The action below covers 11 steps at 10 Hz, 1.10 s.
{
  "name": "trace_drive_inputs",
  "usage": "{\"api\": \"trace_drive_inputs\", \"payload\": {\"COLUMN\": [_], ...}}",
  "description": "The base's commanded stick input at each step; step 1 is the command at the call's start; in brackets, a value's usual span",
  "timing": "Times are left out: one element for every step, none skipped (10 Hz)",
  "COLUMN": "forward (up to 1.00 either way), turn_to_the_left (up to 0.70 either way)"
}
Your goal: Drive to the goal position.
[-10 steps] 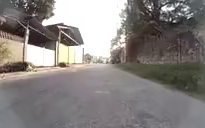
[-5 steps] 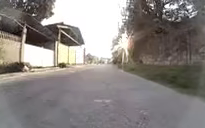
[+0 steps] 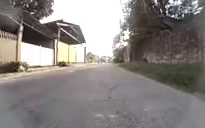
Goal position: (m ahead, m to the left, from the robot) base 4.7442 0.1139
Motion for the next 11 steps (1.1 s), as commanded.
{"api": "trace_drive_inputs", "payload": {"forward": [1.0,1.0,1.0,1.0,1.0,1.0,1.0,1.0,1.0,1.0,1.0], "turn_to_the_left": [0.0,0.0,0.0,0.0,0.0,0.0,0.0,0.0,0.0,0.0,0.0]}}
